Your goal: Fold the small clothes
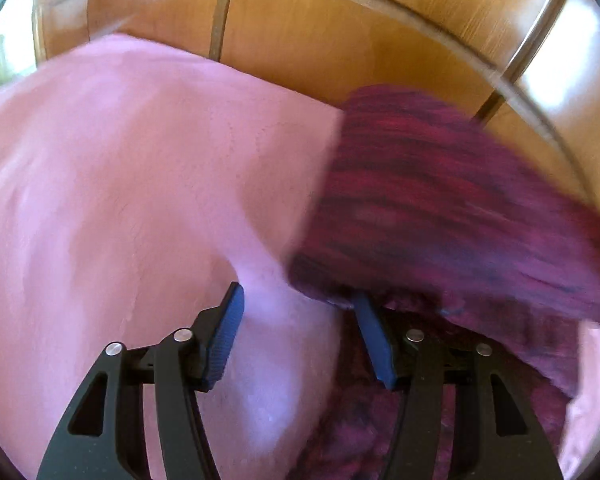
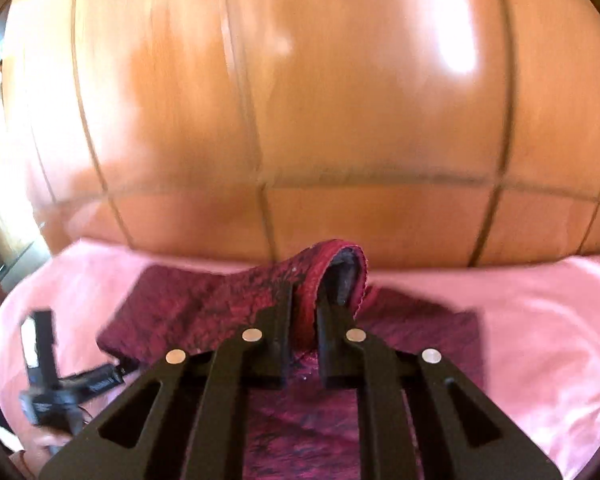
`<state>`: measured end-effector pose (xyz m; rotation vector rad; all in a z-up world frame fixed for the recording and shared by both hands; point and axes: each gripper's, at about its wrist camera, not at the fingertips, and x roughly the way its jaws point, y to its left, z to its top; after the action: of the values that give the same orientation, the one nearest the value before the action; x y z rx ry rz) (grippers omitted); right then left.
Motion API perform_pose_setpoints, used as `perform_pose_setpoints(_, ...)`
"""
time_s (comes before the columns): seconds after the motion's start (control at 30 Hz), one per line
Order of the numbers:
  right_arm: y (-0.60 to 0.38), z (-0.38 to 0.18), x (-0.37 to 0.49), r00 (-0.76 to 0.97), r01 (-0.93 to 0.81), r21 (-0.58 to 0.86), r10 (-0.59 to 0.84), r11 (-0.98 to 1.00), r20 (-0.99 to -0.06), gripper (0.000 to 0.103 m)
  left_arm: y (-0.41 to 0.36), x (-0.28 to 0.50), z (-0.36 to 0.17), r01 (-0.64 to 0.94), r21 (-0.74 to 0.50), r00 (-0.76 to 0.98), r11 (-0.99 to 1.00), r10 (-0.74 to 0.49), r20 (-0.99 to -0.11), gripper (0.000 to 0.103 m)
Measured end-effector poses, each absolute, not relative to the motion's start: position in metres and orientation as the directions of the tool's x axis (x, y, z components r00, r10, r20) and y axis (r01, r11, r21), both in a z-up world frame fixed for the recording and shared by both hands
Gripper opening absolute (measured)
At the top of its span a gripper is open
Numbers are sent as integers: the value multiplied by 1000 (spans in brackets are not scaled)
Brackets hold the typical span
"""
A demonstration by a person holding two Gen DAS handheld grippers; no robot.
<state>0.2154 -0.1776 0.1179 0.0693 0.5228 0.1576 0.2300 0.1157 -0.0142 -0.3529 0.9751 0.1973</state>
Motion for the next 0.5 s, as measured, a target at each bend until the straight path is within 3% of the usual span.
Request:
perform_pose_setpoints(0.13,-224,120,207,875,-38,114,88,993,-477,9,112,229,-16,-312,-172,548,934,29,-836,58)
perform_pose_setpoints(0.17,-241,104,207,858,7,124,58,992,-511,3,111,227,-17,-308,-158,551,938,40,-834,58)
perform_pose_setpoints(0.37,-285,9,227,709,157,163,3,974,-705,3,100,217,-17,-275,-114,550,955,59,-833,57)
perform_pose_setpoints(0.5,-302,-18,219,698,208,213,8,955,-716,3,103,213,-21,-260,-91,550,961,70,-832,53)
